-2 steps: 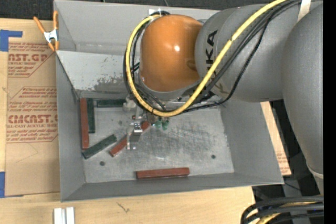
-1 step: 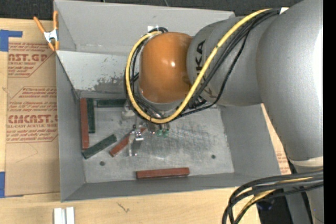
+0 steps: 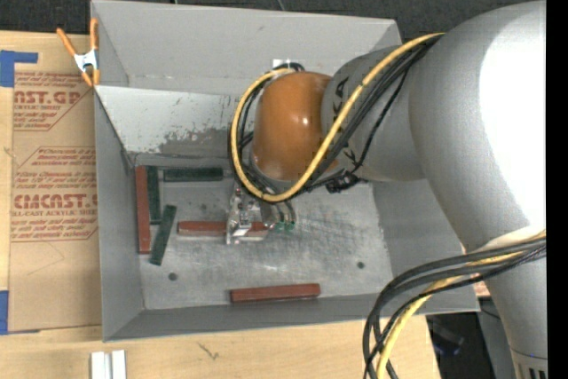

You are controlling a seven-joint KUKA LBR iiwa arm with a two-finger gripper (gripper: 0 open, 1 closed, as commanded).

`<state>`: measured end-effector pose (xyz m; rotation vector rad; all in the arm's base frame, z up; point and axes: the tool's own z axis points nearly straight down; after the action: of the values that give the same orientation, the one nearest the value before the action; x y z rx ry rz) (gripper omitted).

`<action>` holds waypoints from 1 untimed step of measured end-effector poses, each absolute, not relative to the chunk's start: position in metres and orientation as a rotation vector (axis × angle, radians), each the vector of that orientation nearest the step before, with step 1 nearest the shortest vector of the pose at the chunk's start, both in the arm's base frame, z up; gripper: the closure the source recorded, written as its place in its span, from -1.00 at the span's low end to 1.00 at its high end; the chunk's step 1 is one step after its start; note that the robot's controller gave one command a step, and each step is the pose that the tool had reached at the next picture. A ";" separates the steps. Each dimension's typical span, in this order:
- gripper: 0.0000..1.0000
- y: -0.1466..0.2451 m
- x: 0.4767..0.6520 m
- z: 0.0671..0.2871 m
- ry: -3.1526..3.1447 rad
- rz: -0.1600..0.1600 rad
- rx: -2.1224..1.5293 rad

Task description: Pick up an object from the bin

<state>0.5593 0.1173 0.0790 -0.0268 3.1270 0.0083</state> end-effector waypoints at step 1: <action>1.00 0.117 0.559 0.079 3.127 0.008 -0.027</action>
Offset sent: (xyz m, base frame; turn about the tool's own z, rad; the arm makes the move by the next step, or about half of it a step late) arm 0.0017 -0.0165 0.1471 0.0477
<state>0.5593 0.1173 0.0790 -0.0265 3.1270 0.0084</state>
